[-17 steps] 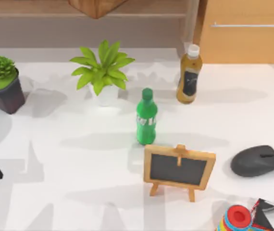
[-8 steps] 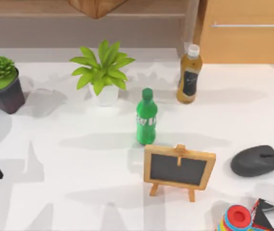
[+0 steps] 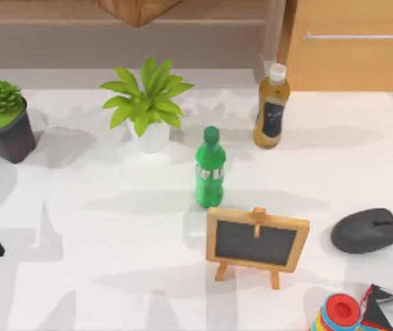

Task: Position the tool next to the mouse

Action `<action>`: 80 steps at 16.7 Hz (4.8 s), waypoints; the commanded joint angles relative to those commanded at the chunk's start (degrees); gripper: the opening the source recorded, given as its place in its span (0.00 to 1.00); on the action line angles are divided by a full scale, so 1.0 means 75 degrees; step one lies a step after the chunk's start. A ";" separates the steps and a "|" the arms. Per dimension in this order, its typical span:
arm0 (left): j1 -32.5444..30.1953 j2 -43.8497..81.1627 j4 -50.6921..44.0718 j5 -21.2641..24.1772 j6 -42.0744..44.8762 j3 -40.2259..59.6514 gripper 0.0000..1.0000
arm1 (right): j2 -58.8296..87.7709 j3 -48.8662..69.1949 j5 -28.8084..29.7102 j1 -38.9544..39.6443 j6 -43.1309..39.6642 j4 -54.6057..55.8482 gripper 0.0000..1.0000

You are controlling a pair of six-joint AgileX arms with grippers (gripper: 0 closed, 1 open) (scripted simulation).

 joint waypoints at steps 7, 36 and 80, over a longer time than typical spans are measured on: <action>0.0000 0.0000 0.0000 0.0000 0.0000 0.0000 1.00 | 0.0265 -0.0348 0.0000 0.0019 0.0019 0.0554 1.00; 0.0000 0.0000 0.0000 0.0000 0.0000 0.0000 1.00 | 0.0829 -0.0968 -0.0001 0.0021 0.0035 0.1797 0.00; 0.0000 0.0000 0.0000 0.0000 0.0000 0.0000 1.00 | 0.6968 0.9270 -0.0032 0.3881 -0.0045 -0.2252 0.00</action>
